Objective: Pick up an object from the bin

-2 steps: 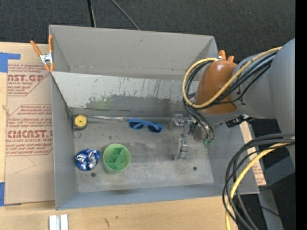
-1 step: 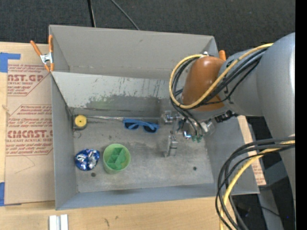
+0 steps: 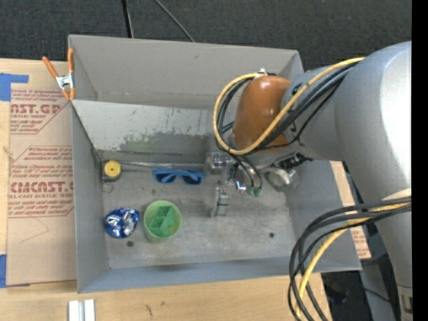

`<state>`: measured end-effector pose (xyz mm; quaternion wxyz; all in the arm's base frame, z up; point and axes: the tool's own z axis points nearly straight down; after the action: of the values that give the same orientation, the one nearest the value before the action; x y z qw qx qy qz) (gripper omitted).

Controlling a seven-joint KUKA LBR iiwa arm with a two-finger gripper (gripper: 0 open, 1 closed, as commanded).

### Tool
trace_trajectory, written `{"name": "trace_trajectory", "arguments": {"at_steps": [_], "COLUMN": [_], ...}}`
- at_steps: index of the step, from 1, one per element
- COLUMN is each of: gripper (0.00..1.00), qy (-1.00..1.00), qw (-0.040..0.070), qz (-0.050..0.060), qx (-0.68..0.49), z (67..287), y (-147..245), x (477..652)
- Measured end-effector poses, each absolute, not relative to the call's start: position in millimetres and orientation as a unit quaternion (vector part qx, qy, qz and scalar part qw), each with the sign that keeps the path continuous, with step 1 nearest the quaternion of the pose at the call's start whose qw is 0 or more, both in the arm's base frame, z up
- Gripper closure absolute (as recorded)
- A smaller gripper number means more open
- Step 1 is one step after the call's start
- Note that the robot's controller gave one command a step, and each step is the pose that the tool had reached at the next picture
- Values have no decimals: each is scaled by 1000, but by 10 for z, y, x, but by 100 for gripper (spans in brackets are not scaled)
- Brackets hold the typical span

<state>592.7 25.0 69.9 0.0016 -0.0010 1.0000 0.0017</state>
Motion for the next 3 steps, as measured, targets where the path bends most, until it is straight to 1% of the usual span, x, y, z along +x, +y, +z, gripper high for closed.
{"name": "trace_trajectory", "arguments": {"at_steps": [1,2,3], "gripper": [0,0,0], "qy": [1000,997,989], "qw": [0,3,2], "qz": [0,0,0], "qx": [-27,-81,-149], "z": [695,2103,1854], "y": [431,447,325], "x": [5871,4871,5624]}}
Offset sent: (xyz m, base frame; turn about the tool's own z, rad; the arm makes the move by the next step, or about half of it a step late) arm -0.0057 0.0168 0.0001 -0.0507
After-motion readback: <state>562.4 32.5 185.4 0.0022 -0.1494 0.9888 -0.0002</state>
